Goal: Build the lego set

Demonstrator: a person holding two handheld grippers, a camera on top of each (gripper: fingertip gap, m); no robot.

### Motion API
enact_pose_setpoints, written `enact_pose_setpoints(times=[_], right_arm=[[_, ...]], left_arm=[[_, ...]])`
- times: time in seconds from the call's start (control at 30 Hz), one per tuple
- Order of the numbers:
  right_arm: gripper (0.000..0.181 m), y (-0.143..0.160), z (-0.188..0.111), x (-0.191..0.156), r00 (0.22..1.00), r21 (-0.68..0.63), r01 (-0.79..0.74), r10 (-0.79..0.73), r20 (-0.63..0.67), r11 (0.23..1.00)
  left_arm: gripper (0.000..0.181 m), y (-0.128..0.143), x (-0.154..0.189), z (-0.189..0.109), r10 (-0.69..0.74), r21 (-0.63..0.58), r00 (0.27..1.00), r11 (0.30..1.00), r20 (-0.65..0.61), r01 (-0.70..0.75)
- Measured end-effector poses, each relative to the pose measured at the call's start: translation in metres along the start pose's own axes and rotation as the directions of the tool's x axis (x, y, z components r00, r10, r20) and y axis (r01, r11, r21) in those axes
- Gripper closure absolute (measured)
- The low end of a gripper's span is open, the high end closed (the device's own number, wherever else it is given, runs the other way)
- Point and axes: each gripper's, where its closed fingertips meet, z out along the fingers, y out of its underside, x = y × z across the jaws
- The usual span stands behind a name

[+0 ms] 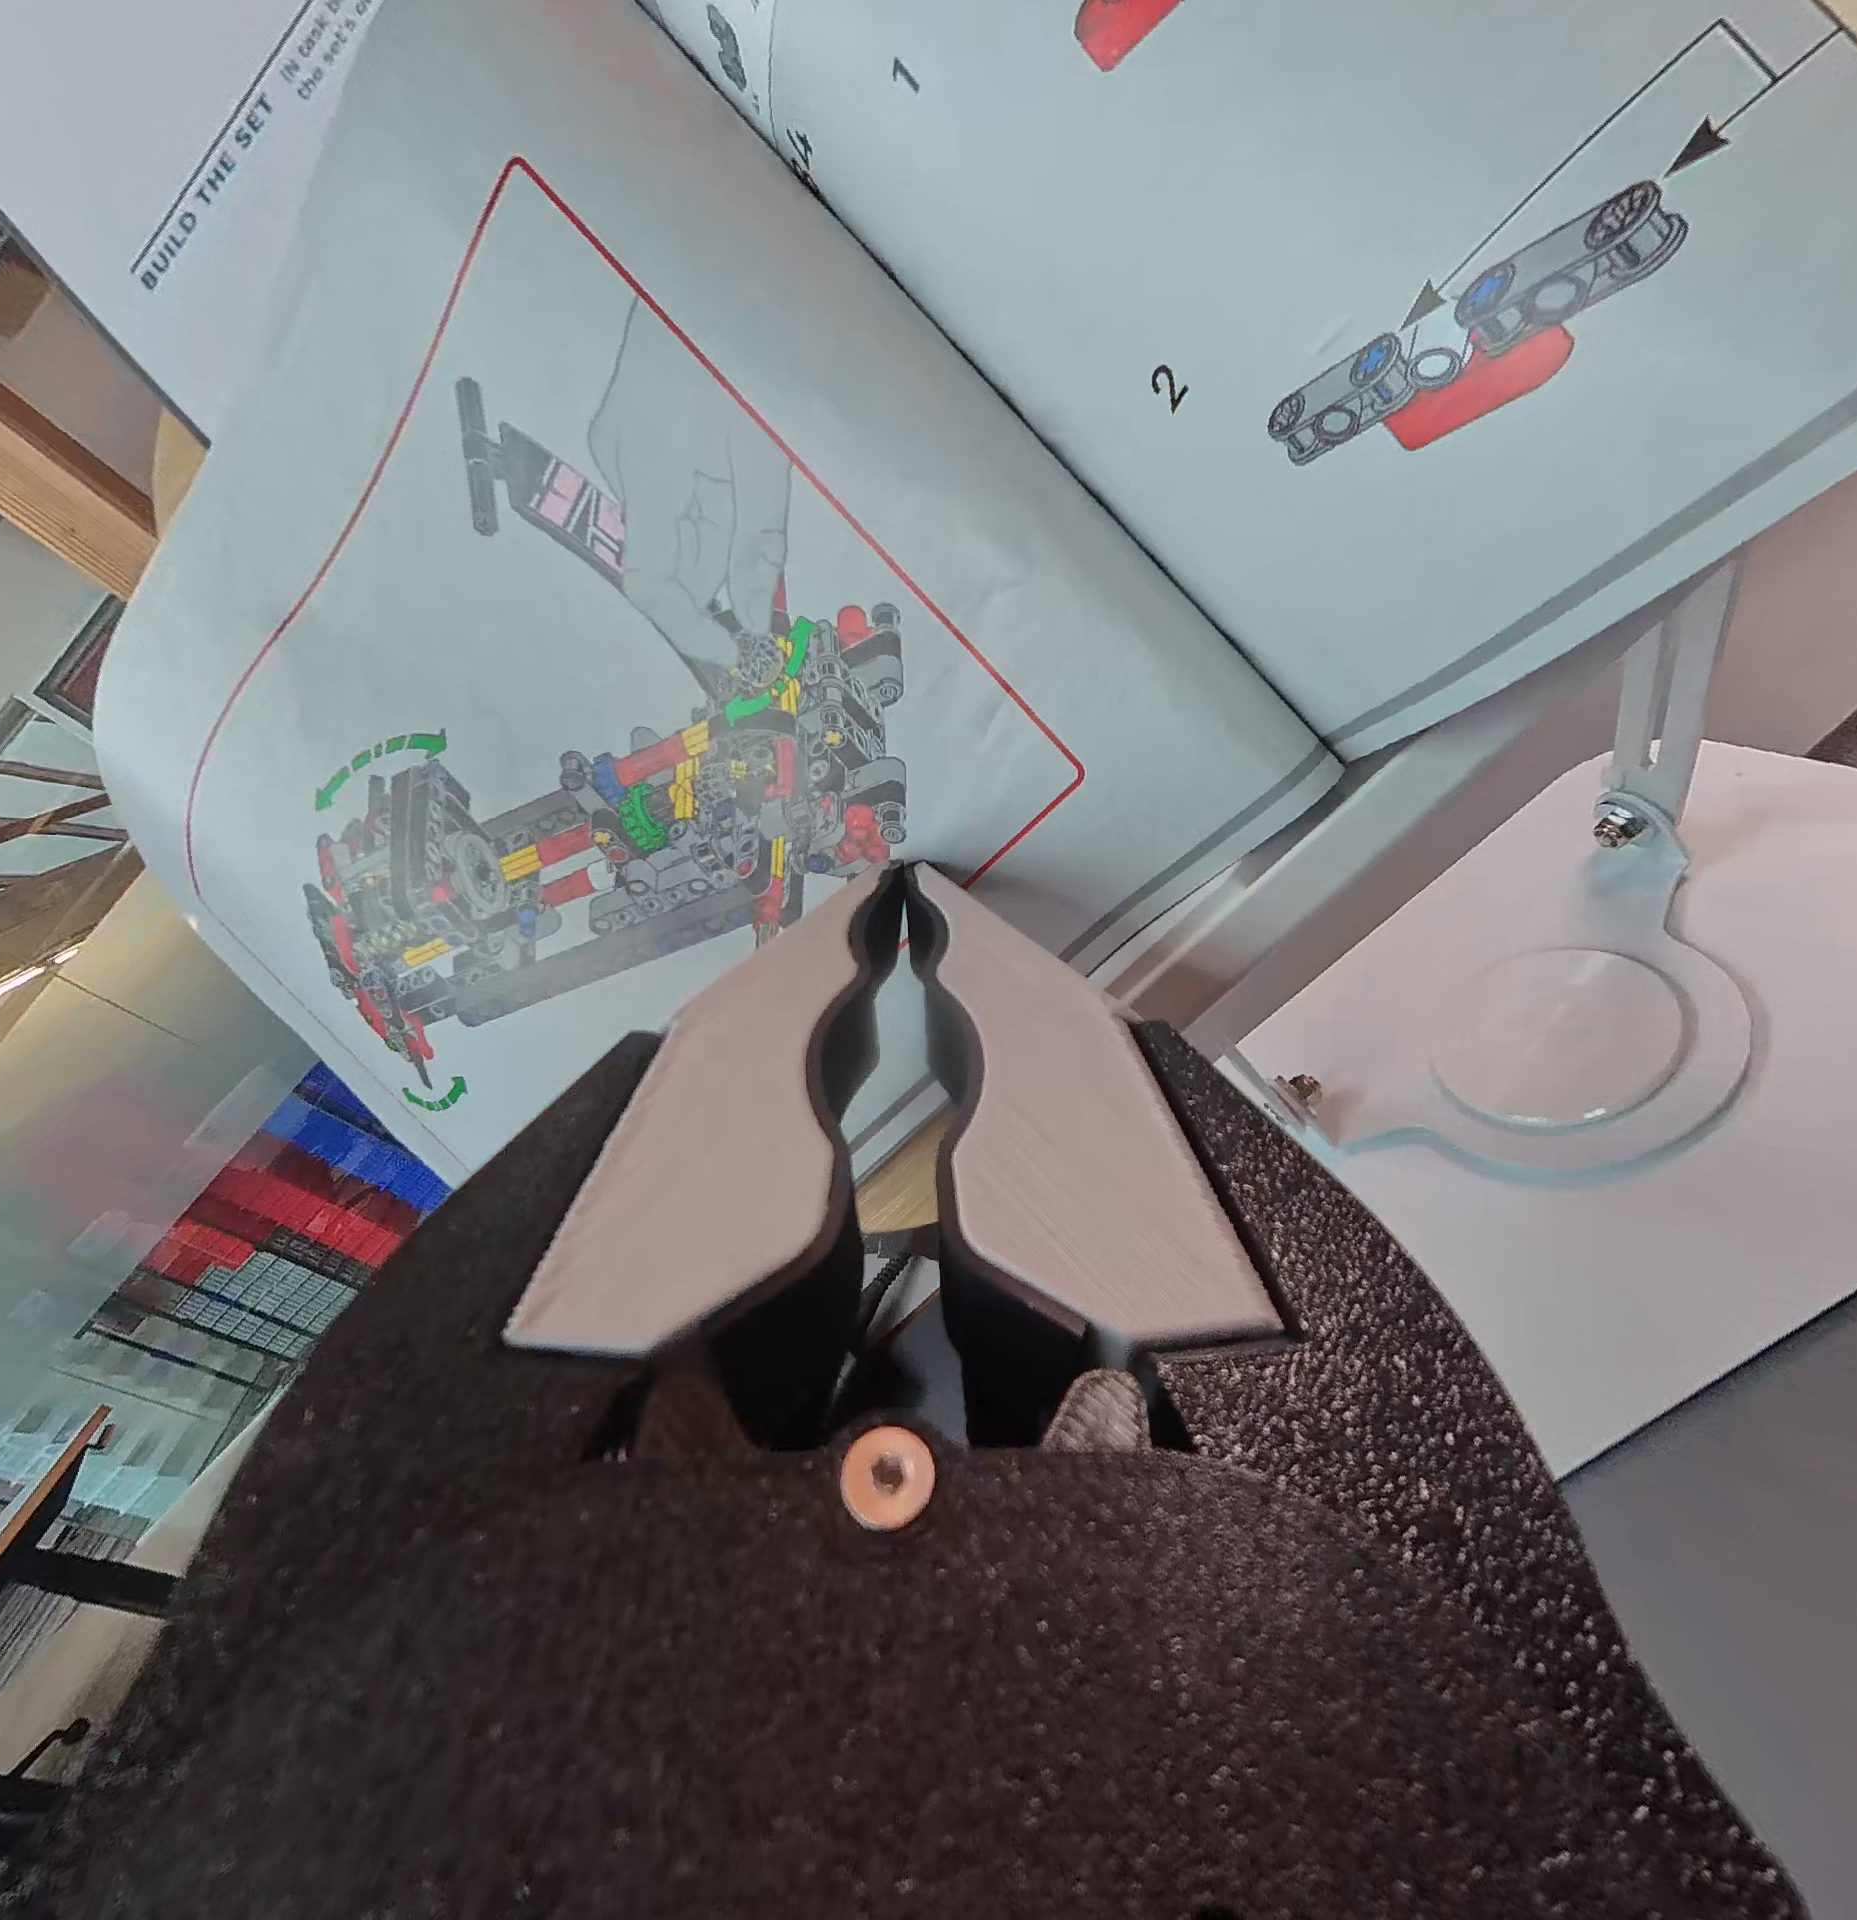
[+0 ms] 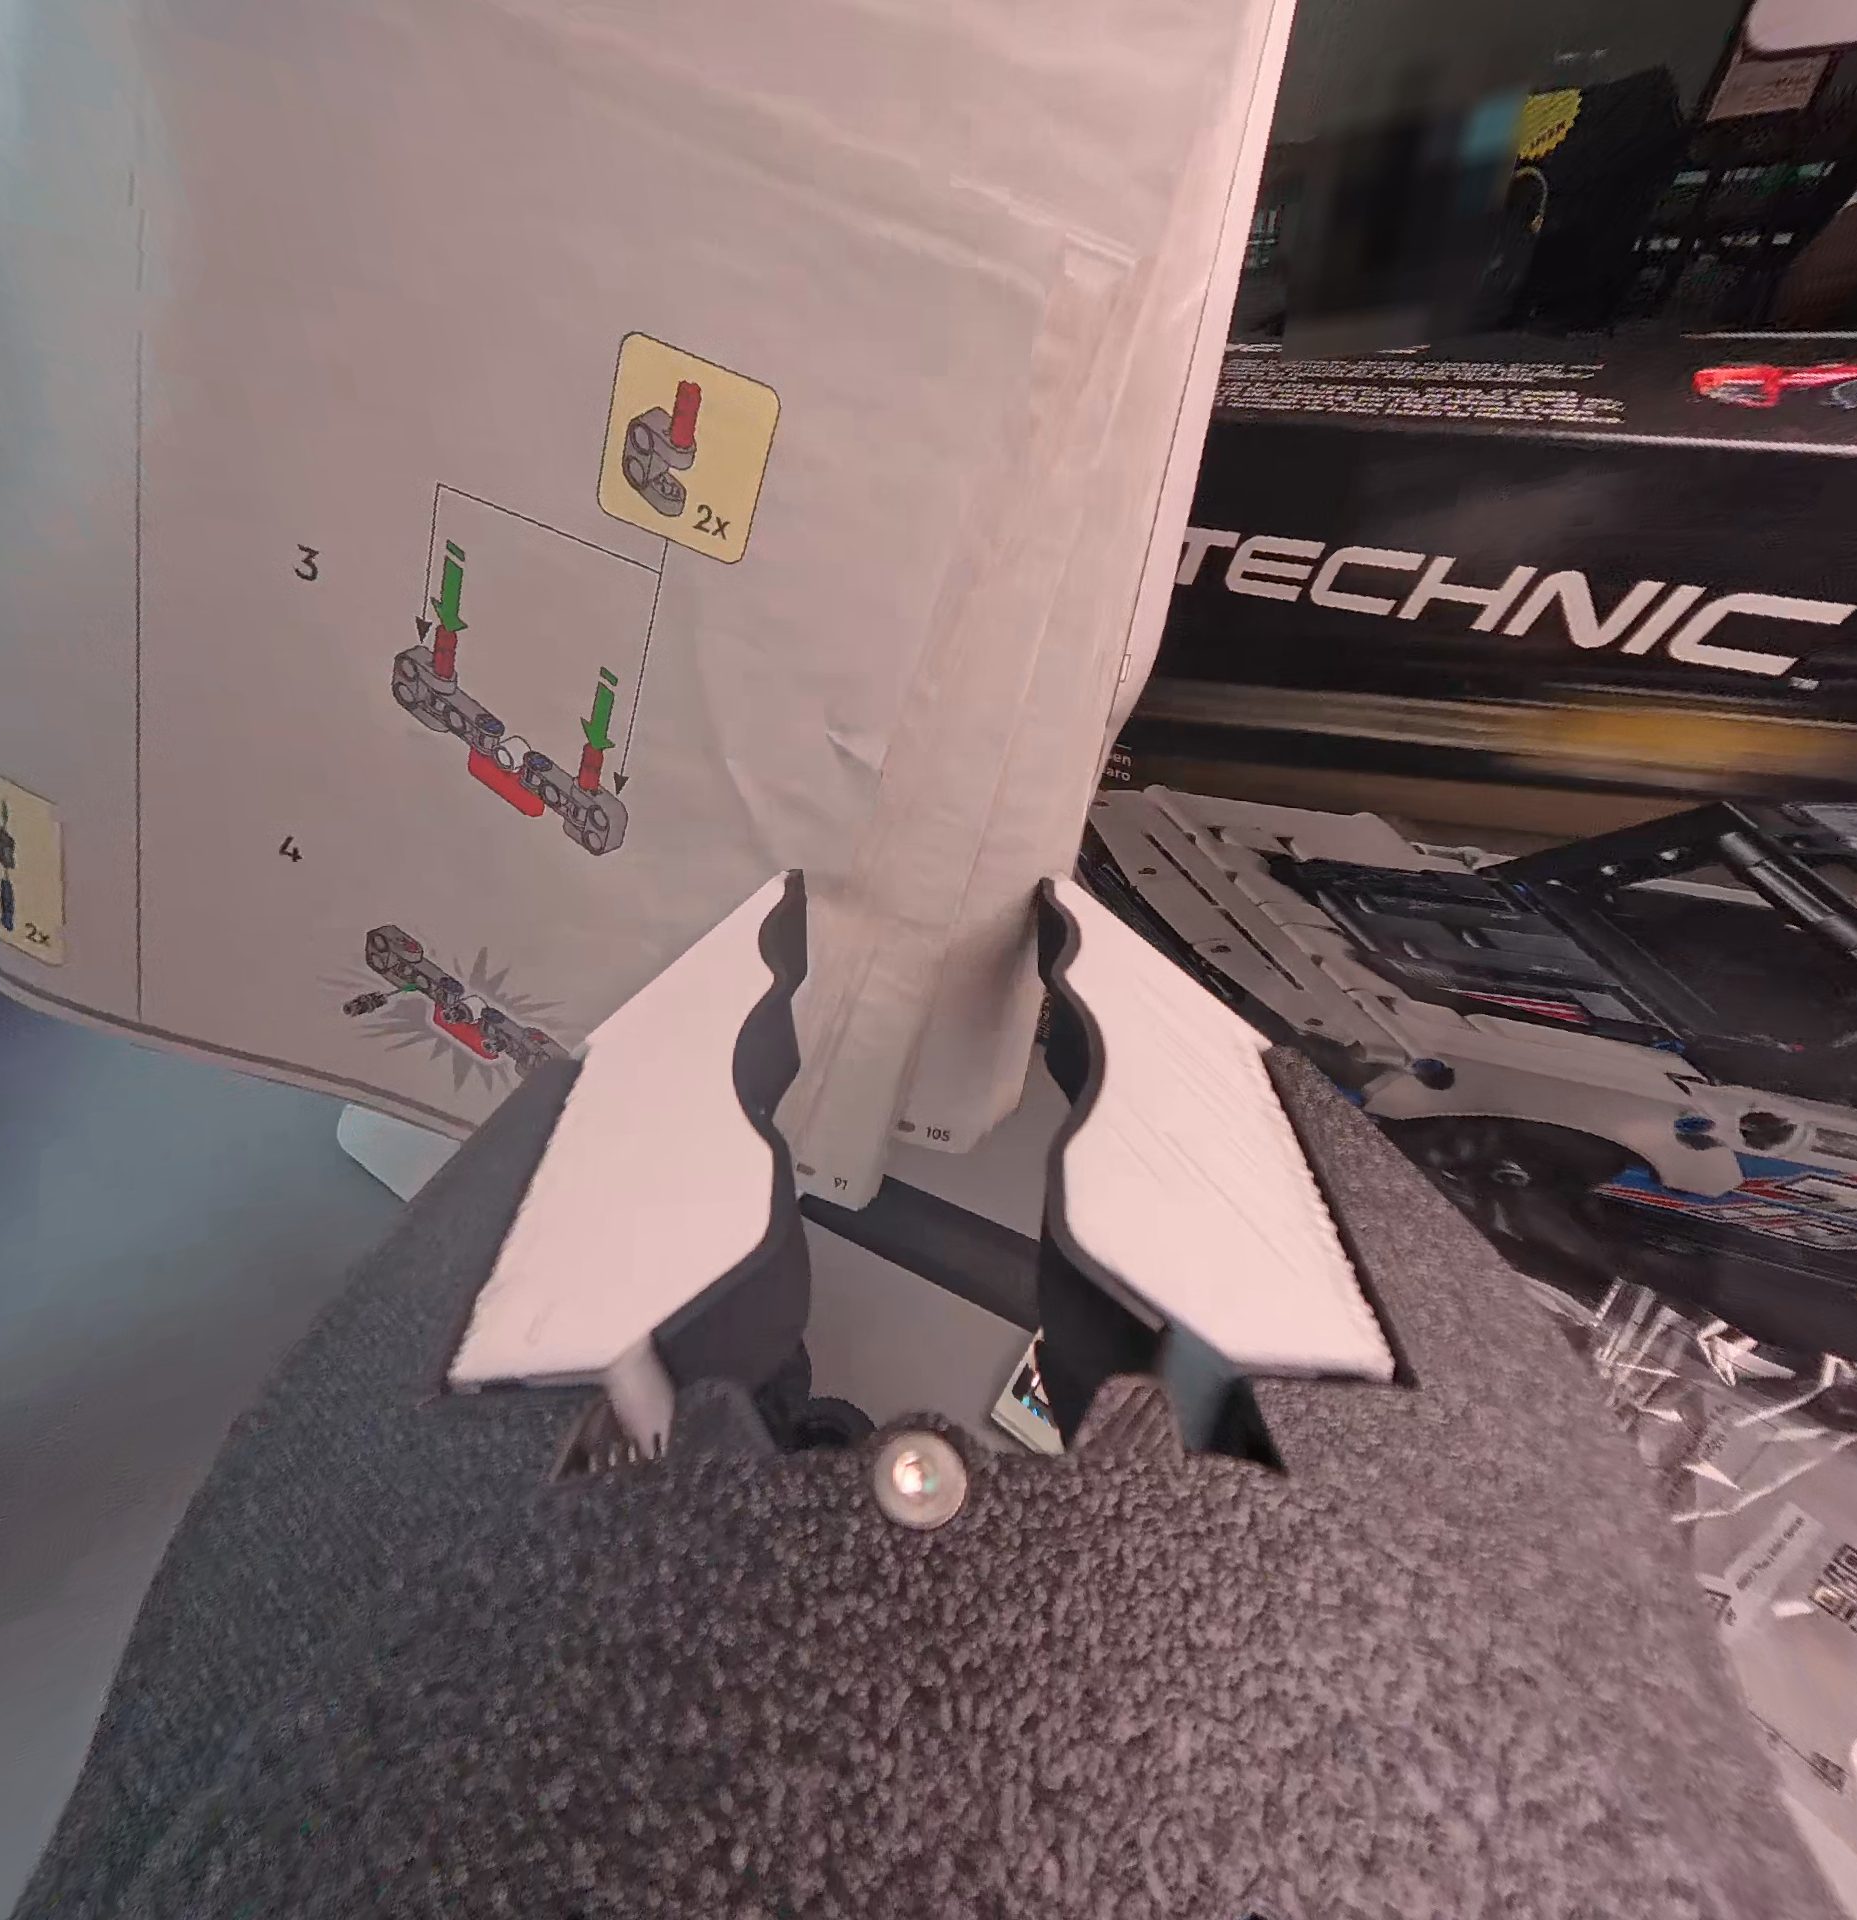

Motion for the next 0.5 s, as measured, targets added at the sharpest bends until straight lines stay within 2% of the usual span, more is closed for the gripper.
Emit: enact_pose_setpoints(times=[0.13, 0.17, 0.23, 0.3, 0.37, 0.47, 0.5], right_arm=[[0.140, -0.008, 0.001, -0.007, 0.998, 0.009, 0.058, -0.058, -0.002, 0.998], [0.141, -0.009, 0.001, -0.007, 0.998, 0.013, 0.069, -0.069, -0.013, 0.998], [0.146, -0.012, 0.000, -0.004, 0.997, 0.032, 0.066, -0.065, -0.031, 0.997], [0.147, -0.013, 0.000, -0.002, 0.998, 0.056, 0.046, -0.044, -0.041, 0.997], [0.150, -0.017, -0.001, 0.004, 0.997, 0.088, 0.036, -0.030, -0.076, 0.995], [0.157, -0.021, -0.006, 0.013, 0.987, 0.104, 0.046, -0.029, -0.160, 0.993], [0.153, -0.023, -0.011, 0.014, 0.981, 0.111, 0.056, -0.034, -0.189, 0.992]], left_arm=[[0.180, -0.002, -0.001, -0.008, -0.095, -0.085, 0.995, 0.992, -0.026, 0.092], [0.178, -0.012, 0.001, -0.013, -0.160, -0.070, 0.986, 0.985, -0.048, 0.157], [0.176, -0.051, 0.008, -0.030, -0.230, 0.050, 0.967, 0.970, -0.107, 0.237], [0.178, -0.086, 0.023, -0.040, -0.198, 0.134, 0.966, 0.966, -0.164, 0.220], [0.181, -0.110, 0.059, -0.041, -0.134, 0.152, 0.938, 0.970, -0.319, 0.190], [0.181, -0.097, 0.083, -0.010, 0.008, 0.016, 0.950, 1.000, -0.311, -0.003], [0.181, -0.097, 0.088, -0.001, 0.032, 0.006, 0.951, 0.999, -0.309, -0.032]])
